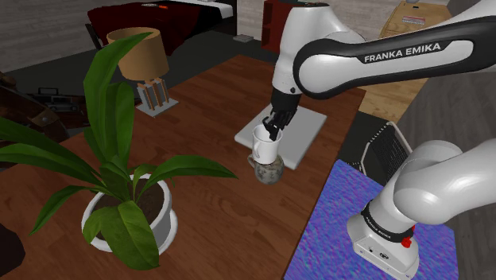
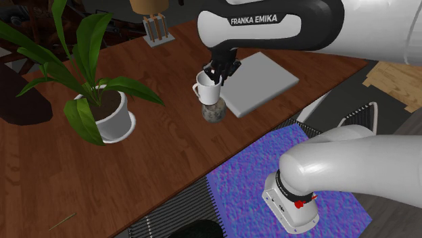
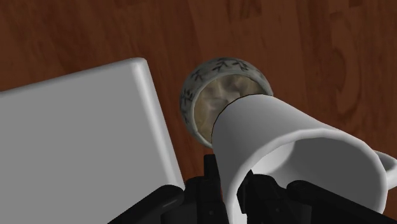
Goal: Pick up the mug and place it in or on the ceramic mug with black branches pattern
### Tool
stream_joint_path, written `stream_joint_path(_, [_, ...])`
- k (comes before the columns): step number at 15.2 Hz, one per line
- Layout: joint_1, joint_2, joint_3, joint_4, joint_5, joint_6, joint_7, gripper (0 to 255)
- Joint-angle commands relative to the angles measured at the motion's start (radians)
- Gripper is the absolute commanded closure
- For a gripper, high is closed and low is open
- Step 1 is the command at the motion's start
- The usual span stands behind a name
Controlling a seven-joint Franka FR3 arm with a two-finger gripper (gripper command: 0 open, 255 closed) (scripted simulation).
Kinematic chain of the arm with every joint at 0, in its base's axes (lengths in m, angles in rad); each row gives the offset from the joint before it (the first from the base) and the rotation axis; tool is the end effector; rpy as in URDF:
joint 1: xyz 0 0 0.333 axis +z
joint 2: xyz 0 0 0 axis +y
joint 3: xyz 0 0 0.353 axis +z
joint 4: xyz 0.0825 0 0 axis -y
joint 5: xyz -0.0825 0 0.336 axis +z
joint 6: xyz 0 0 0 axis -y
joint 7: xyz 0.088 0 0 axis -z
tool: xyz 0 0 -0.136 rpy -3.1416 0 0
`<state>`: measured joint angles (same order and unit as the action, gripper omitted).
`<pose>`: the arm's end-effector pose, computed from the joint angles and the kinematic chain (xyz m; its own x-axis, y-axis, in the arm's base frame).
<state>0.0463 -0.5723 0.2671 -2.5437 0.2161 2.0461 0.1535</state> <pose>0.2986 0.1240 0.4828 0.9982 0.0284 0.0531 0.0318 -0.9975 -0.0633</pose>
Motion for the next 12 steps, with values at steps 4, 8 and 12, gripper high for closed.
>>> stream_joint_path(4, [0.003,0.006,0.006,-0.023,0.005,0.030,0.001,255])
stream_joint_path(8, [0.003,0.006,0.006,-0.023,0.005,0.030,0.001,255])
stream_joint_path(12, [0.003,0.006,0.006,-0.023,0.005,0.030,0.001,0])
